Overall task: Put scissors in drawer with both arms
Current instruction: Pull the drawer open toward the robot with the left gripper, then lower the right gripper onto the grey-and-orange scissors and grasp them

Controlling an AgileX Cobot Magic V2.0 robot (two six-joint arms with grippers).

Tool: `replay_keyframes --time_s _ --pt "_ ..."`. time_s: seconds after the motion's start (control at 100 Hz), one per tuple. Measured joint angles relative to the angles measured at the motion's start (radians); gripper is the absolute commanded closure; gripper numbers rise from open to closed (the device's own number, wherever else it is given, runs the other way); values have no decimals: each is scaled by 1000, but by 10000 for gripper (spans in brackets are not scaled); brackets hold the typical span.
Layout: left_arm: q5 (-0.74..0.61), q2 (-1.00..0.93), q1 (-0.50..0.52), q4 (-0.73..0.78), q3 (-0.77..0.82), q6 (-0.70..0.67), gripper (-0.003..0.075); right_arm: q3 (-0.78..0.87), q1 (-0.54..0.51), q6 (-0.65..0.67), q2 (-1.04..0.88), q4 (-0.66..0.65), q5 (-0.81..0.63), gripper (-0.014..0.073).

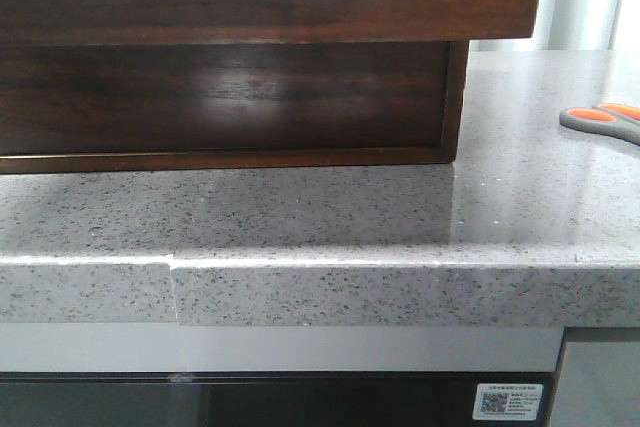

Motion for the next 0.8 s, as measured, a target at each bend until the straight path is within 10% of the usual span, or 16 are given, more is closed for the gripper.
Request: replay_keyframes --time_s 0.8 --pt "-90 150 0 -105 -45 158 259 -287 -52 -119 322 118 162 296"
